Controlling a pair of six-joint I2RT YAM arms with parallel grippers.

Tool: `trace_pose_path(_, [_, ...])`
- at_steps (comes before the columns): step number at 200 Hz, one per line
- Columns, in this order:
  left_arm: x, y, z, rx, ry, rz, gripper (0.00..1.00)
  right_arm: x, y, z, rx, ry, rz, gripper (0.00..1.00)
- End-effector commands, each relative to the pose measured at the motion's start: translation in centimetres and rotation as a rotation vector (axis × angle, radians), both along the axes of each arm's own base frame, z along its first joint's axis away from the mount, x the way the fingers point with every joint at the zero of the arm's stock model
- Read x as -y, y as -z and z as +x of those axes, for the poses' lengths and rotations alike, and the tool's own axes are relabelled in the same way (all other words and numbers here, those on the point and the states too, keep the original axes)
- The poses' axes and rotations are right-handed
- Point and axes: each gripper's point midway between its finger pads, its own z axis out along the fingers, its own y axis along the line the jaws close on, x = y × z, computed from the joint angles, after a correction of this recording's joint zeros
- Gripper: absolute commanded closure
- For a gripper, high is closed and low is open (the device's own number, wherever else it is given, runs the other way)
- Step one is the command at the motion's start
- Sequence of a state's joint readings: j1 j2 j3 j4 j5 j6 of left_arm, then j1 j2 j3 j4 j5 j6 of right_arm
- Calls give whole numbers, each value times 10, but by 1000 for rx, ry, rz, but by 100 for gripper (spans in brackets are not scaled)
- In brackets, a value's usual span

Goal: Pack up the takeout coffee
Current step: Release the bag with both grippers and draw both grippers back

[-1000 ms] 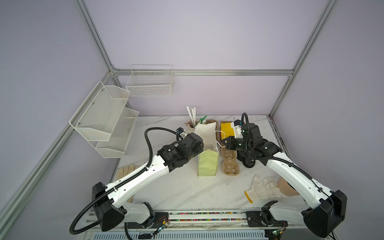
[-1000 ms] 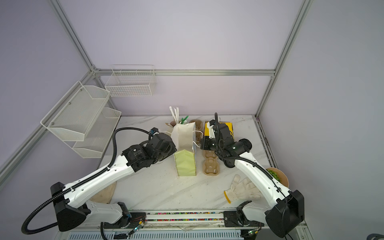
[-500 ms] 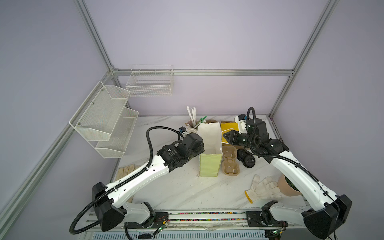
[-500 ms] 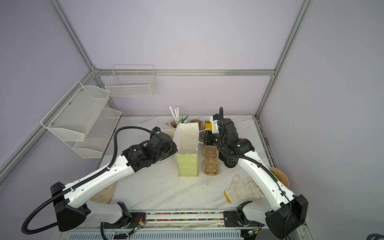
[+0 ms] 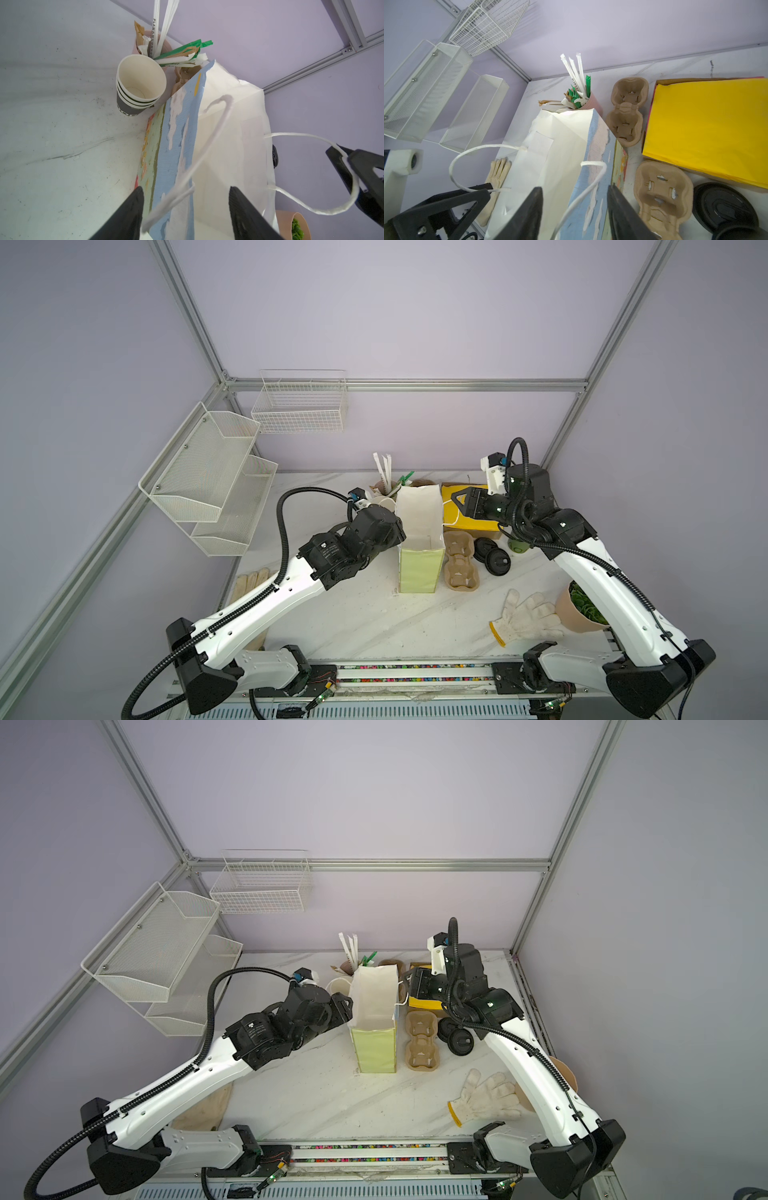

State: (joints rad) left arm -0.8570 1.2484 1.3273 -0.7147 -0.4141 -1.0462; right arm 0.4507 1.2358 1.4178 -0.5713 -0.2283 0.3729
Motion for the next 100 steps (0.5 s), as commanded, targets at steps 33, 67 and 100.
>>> trace_pose_path(33, [-33,-57,8,153,-21,39,33,38,-32,-4,44,157,-55,9])
trace_pose_path(67, [-54,-59,16,143,-3,46,28,50,-22,-7,-21,213,-72,3])
trace_pose_path(100, [-85,-61,21,135,-14,124,17,74,11,-9,-167,345,-152,3])
